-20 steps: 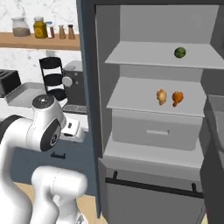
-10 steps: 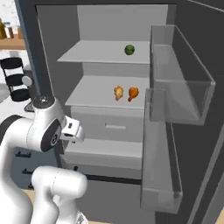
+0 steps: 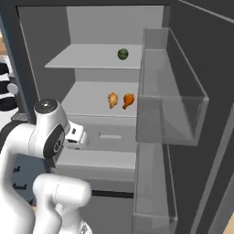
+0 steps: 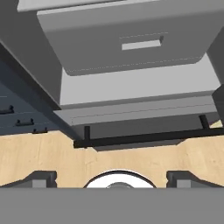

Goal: Place one avocado and one chicken drumstick in each tupperware on the nearby counter, to pack two identical lunches.

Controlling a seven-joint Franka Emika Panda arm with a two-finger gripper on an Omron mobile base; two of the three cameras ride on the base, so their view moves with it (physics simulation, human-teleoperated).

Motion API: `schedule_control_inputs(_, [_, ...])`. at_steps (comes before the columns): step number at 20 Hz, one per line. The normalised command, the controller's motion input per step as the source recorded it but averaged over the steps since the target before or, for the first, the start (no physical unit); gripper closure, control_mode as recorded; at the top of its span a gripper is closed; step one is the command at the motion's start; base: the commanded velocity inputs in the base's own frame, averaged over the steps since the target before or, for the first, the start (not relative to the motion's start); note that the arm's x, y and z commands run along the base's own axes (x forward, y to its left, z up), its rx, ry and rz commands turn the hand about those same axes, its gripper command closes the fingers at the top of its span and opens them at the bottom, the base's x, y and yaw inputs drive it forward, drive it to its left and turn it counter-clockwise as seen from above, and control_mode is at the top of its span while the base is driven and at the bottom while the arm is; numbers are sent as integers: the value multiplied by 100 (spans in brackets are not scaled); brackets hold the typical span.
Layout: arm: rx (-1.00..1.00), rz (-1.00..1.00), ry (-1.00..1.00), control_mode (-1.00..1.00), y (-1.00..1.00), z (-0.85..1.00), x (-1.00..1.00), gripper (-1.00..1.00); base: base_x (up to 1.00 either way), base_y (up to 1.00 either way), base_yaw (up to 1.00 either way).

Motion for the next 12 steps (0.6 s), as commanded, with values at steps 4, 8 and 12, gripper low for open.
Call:
schedule_control_inputs(4, [0,0,0,100,0,0,0,-100,54,13,-1])
schedule_control_inputs(8, [0,0,0,100,0,0,0,-100,58,5,-1])
schedule_control_inputs(12, [0,0,0,100,0,0,0,-100,59,0,0])
